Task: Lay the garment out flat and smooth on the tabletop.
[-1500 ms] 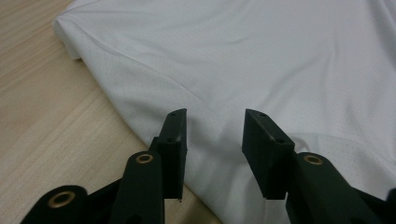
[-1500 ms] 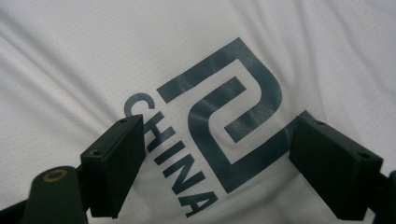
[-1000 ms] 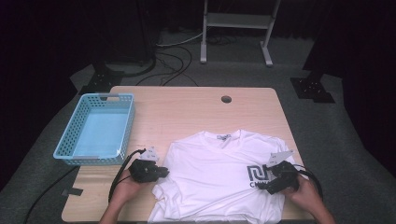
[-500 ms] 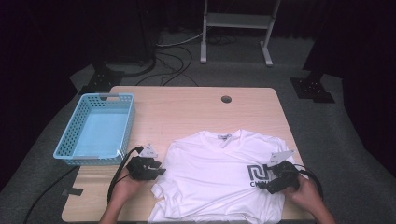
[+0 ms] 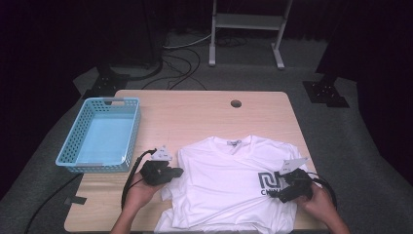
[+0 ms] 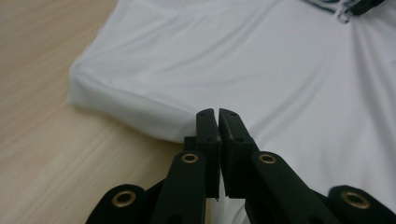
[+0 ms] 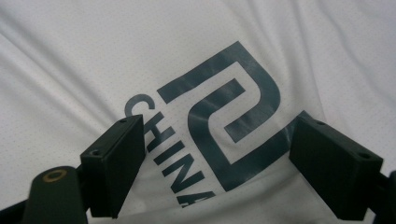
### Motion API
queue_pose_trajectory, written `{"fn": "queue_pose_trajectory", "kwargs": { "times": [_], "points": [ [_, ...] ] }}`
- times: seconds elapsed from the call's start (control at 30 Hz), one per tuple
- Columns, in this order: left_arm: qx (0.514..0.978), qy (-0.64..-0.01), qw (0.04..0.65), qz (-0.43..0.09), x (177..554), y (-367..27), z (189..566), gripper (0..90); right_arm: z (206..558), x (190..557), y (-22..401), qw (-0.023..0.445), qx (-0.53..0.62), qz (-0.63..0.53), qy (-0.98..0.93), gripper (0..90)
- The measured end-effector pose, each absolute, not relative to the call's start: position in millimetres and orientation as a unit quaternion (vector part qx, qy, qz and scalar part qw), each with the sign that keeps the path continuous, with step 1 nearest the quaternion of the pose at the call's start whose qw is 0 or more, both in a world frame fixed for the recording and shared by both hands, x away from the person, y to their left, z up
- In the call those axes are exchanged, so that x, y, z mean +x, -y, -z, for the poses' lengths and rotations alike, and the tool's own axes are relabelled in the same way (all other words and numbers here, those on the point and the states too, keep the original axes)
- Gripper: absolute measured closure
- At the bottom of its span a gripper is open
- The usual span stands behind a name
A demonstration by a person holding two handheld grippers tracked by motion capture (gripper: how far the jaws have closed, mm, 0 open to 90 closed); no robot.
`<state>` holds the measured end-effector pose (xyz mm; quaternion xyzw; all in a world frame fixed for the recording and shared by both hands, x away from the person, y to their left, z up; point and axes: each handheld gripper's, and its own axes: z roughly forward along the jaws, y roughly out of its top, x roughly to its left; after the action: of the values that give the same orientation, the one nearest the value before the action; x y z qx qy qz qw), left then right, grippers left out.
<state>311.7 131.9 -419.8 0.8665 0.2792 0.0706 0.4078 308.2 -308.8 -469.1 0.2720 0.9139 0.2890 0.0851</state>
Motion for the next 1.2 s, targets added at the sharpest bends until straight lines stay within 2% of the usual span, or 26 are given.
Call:
{"fn": "queue_pose_trajectory", "kwargs": {
  "times": [0.13,0.3,0.43,0.5,0.57,0.83,0.87,1.07,1.17,1.2],
  "points": [
    [0.871,-0.242,0.422,-0.061,298.7,-98.3,410.5,87.8,469.3,308.1,309.3,0.085,0.271,-0.291,-0.914,17.8],
    [0.895,-0.205,0.396,-0.023,279.5,-53.6,444.9,87.9,469.8,307.7,310.2,0.086,0.270,-0.294,-0.913,17.8],
    [0.901,-0.205,0.382,-0.004,276.4,-43.2,461.2,87.8,469.9,307.4,310.4,0.086,0.270,-0.295,-0.913,17.8],
    [0.902,-0.205,0.380,0.000,276.6,-42.7,462.6,85.0,469.8,307.5,310.4,0.085,0.269,-0.294,-0.913,17.8],
    [0.900,-0.206,0.385,-0.001,277.8,-45.7,458.1,78.3,469.8,307.7,310.5,0.085,0.268,-0.294,-0.913,17.8],
    [0.886,-0.233,0.399,-0.045,300.7,-76.8,430.1,64.4,469.9,307.6,310.5,0.086,0.268,-0.295,-0.913,17.7],
    [0.884,-0.244,0.395,-0.050,306.6,-81.9,431.7,60.6,469.9,307.8,310.4,0.086,0.268,-0.295,-0.913,17.8],
    [0.872,-0.293,0.391,-0.026,325.9,-93.9,450.9,51.6,469.8,307.9,310.1,0.087,0.268,-0.294,-0.913,17.8],
    [0.872,-0.304,0.384,-0.014,331.8,-91.9,460.2,50.1,469.6,307.6,309.6,0.086,0.271,-0.293,-0.913,17.7],
    [0.873,-0.301,0.384,-0.011,332.4,-90.4,462.1,52.4,469.6,307.6,309.6,0.086,0.272,-0.293,-0.913,17.7]
  ]
}}
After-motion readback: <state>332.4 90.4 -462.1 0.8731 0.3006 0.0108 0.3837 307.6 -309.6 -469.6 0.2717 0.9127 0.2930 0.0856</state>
